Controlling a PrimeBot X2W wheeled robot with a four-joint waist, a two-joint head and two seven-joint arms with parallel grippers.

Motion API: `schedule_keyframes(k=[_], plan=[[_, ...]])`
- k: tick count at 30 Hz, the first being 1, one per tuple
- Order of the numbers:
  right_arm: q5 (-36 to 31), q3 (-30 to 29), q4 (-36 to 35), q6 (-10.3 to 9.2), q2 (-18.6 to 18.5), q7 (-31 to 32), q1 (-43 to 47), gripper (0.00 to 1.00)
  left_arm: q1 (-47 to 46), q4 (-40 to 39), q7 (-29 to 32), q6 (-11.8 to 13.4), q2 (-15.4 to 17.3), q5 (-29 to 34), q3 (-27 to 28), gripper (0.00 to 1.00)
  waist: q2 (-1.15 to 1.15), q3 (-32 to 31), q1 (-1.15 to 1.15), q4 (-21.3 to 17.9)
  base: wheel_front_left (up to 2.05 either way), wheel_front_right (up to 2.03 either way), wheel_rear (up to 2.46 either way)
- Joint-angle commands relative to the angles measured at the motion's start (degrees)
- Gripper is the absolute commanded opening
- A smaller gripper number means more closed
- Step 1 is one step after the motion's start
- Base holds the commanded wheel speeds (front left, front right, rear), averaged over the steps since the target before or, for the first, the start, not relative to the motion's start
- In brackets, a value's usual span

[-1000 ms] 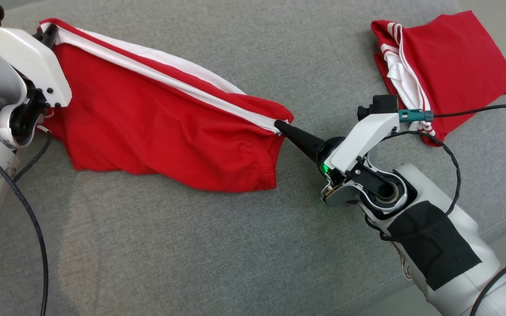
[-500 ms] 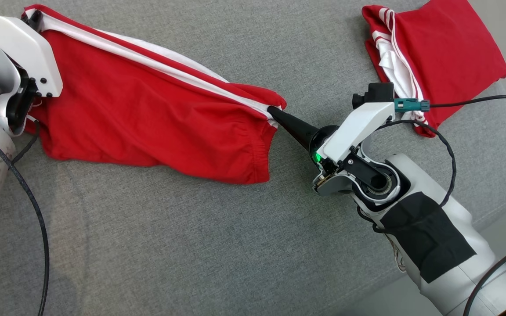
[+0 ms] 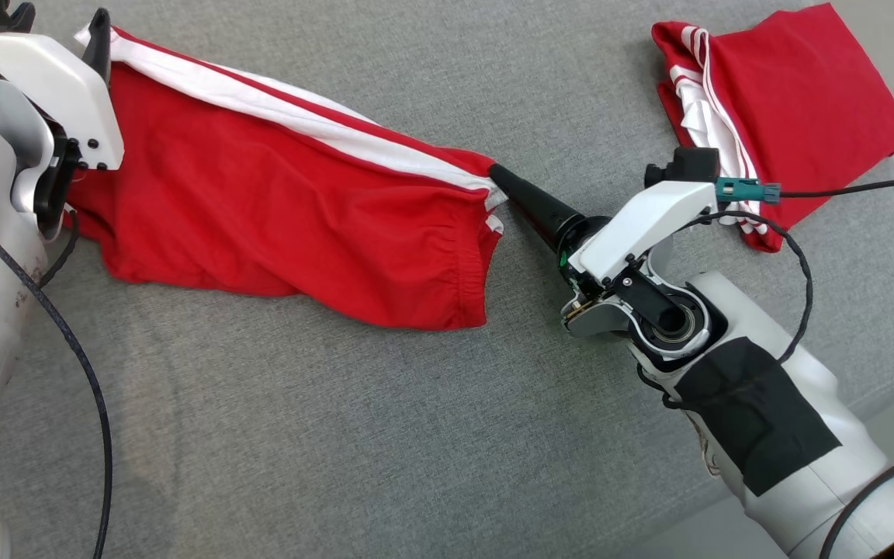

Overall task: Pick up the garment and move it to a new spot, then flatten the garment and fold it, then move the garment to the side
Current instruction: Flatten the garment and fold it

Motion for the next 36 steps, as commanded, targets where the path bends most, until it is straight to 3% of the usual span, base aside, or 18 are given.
schedule_keyframes(k=[1, 6, 11, 15, 19, 22, 28, 32, 36], plan=[[-0.7, -0.3, 0.4, 0.0, -1.1, -1.2, 0.7, 1.0, -0.6, 0.4, -1.4, -0.5, -0.1, -0.5, 0.4, 1.0, 0.0, -0.9, 0.0, 0.7, 0.0, 0.0, 0.0], [-1.8, -1.1, -0.5, 0.01, -2.3, -3.6, 1.1, 1.0, 0.1, 0.9, -4.3, -1.4, -1.3, -1.1, 0.9, 1.0, 0.0, -2.8, 0.0, 1.8, 0.0, 0.0, 0.0], [-7.8, 0.1, -3.0, 0.01, -5.5, -10.2, 1.3, 1.0, 1.4, 0.9, -8.8, -2.6, -2.1, -1.4, 1.4, 1.0, 0.0, -6.0, 0.0, 3.5, 0.0, 0.0, 0.0], [-15.9, 2.2, -5.8, 0.01, -9.7, -19.4, 1.5, 1.0, 2.6, -0.8, -12.1, -3.0, -2.6, -1.0, 1.7, 1.0, 0.0, -8.8, 0.0, 5.4, 0.0, 0.0, 0.0], [-24.5, 2.5, -8.3, 0.0, -13.4, -23.5, 2.8, 1.0, 4.7, -4.9, -13.5, -1.7, -2.4, -0.2, 3.1, 1.0, 0.0, -11.5, 0.0, 7.8, 0.0, 0.0, 0.0], [-34.5, -3.5, -11.4, 0.0, -15.9, -23.9, 3.8, 1.0, 7.3, -12.5, -13.7, 0.6, -1.6, 1.5, 6.4, 1.0, 0.0, -13.2, 0.0, 10.0, 0.0, 0.0, 0.0], [-60.1, -18.3, -23.5, 0.0, -14.5, -23.8, 14.6, 1.0, 21.4, -30.5, -13.7, 6.1, -0.5, 8.0, 13.2, 1.0, 0.0, -16.6, 0.0, 14.5, 0.0, 0.0, 0.0], [-71.0, -24.7, -30.8, 0.0, -11.3, -23.8, 22.5, 1.0, 32.6, -40.8, -13.7, 9.1, -0.9, 12.0, 17.4, 1.0, 0.0, -18.5, 0.0, 17.1, 0.0, 0.0, 0.0], [-77.1, -28.8, -34.6, 0.0, -9.1, -23.8, 28.5, 1.0, 42.6, -48.7, -13.7, 10.7, -3.1, 15.8, 21.1, 1.0, 0.0, -20.2, 0.0, 19.4, 0.0, 0.0, 0.0]])
